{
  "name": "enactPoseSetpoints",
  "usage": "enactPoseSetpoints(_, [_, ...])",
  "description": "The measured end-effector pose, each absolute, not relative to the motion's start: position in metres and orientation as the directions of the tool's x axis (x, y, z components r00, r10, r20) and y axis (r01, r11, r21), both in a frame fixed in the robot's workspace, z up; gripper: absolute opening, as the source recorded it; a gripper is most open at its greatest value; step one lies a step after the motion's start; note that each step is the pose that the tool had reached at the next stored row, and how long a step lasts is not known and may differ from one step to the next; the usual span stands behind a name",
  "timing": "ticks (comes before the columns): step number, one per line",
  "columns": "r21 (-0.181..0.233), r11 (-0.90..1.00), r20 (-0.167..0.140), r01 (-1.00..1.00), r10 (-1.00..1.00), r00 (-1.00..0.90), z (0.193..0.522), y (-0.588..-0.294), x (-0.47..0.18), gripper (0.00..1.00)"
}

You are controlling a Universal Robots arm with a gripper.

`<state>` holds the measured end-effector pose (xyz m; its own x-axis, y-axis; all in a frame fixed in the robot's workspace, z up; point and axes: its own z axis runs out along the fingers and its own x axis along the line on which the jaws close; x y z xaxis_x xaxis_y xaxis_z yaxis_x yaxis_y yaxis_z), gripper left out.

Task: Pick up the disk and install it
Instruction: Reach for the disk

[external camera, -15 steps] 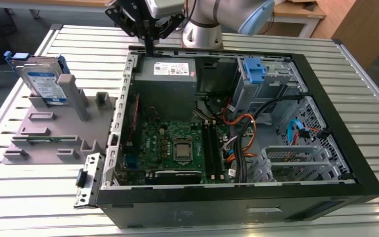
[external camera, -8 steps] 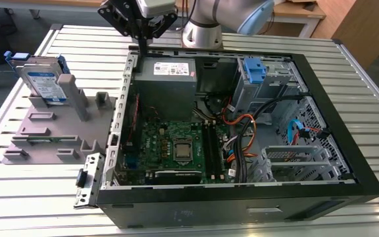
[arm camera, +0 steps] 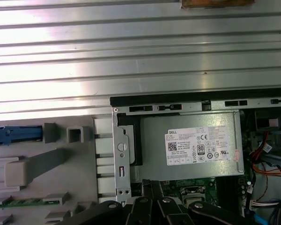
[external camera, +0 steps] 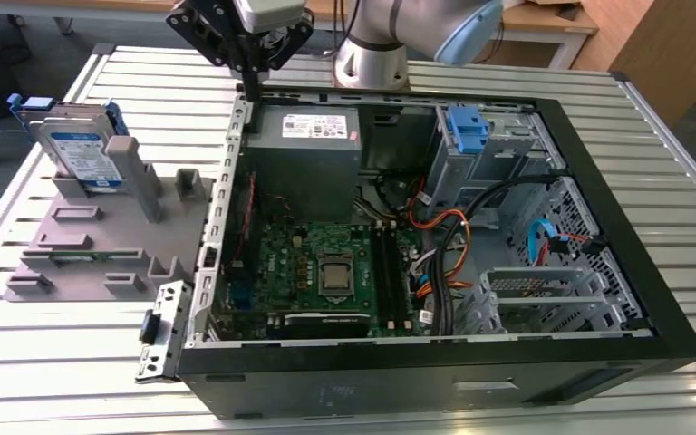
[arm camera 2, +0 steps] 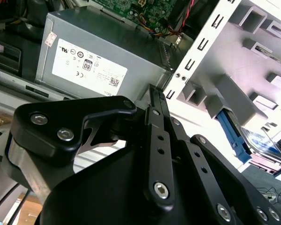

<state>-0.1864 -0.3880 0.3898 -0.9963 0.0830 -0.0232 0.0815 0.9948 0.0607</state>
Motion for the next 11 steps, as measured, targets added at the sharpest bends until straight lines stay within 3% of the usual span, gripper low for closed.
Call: enactPoseSetpoints(11, [0.061,0.995,-0.023,0.082,0.083,-0.996,0.3898,-0.3880,-0.1869,0.11])
